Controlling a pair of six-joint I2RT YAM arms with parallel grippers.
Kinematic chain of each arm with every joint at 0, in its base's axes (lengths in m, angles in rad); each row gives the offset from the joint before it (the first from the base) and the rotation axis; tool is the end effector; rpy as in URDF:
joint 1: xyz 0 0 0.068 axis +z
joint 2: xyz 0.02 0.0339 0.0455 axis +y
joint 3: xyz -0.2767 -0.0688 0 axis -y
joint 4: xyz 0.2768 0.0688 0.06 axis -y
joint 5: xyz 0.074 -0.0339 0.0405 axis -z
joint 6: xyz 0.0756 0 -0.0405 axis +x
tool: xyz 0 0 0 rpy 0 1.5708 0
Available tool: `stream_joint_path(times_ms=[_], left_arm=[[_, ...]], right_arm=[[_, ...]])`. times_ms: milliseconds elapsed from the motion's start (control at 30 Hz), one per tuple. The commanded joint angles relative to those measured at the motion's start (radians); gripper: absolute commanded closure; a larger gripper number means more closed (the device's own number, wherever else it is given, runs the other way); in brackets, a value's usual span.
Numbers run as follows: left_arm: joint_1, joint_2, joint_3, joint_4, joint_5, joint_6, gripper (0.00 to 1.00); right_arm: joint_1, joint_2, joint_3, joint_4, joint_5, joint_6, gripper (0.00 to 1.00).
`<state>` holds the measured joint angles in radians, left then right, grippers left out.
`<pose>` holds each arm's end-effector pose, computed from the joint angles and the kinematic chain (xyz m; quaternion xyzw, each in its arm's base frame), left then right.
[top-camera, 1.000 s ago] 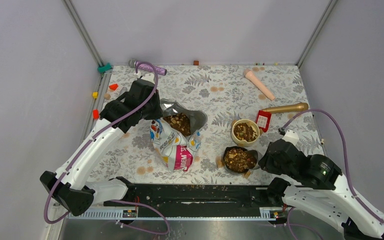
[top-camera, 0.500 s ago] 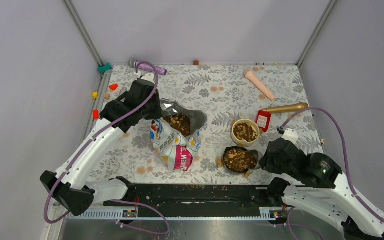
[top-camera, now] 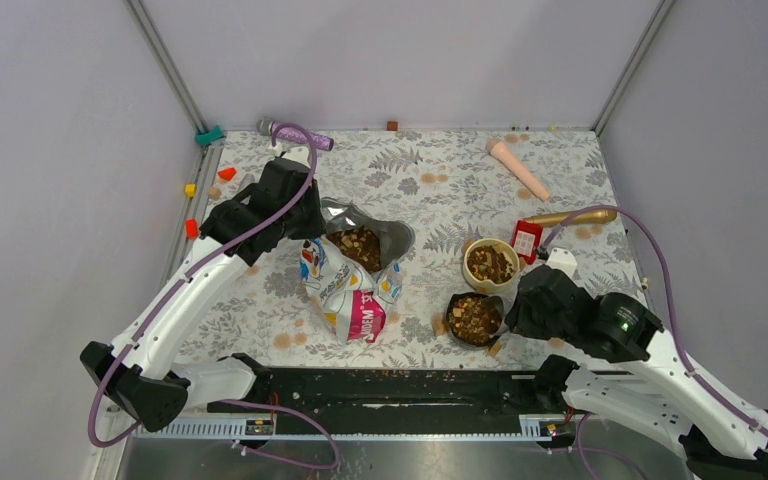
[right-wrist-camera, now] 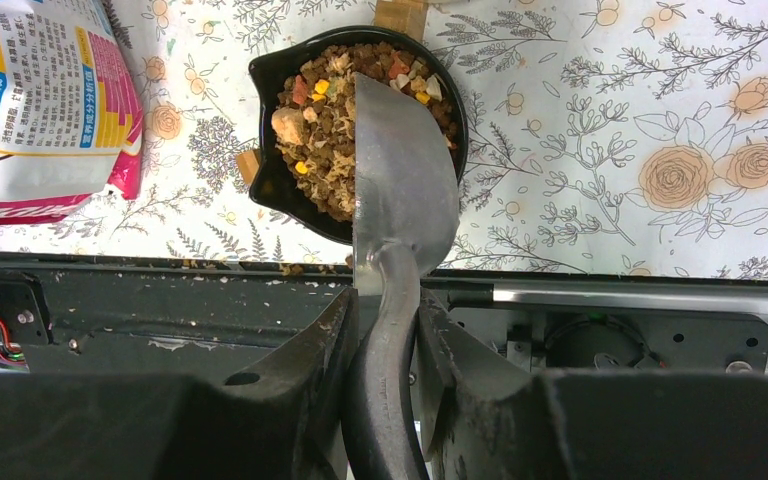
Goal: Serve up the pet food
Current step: Pour the pet food into the pet food bowl.
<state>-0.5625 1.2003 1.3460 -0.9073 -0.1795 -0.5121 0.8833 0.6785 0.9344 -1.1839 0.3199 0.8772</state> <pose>0.2545 -0.1445 0.3686 -0.0122 0.9162 -0.1299 0.3790 0.1101 0.0966 0.2986 0.0475 0.9368 0.1442 0.3151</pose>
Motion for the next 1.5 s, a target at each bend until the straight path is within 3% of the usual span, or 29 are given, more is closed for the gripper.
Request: stream_joint_path(times_ms=[0, 933, 1467], left_arm=[[0.004, 0.009, 0.017, -0.001, -0.002, 0.018, 1.00], [0.004, 0.013, 0.017, -0.002, -0.002, 0.018, 1.00], [0.005, 0.010, 0.017, -0.002, -0.003, 0.017, 1.00]], right_arm=[[0.002, -0.016, 0.027, -0.004, 0.022, -0.002, 1.00], [0.003, -0.032, 0.164, -0.212, 0.094, -0.038, 1.00], [0.002, 0.042, 0.147, -0.066, -0.006, -0.114, 1.00]])
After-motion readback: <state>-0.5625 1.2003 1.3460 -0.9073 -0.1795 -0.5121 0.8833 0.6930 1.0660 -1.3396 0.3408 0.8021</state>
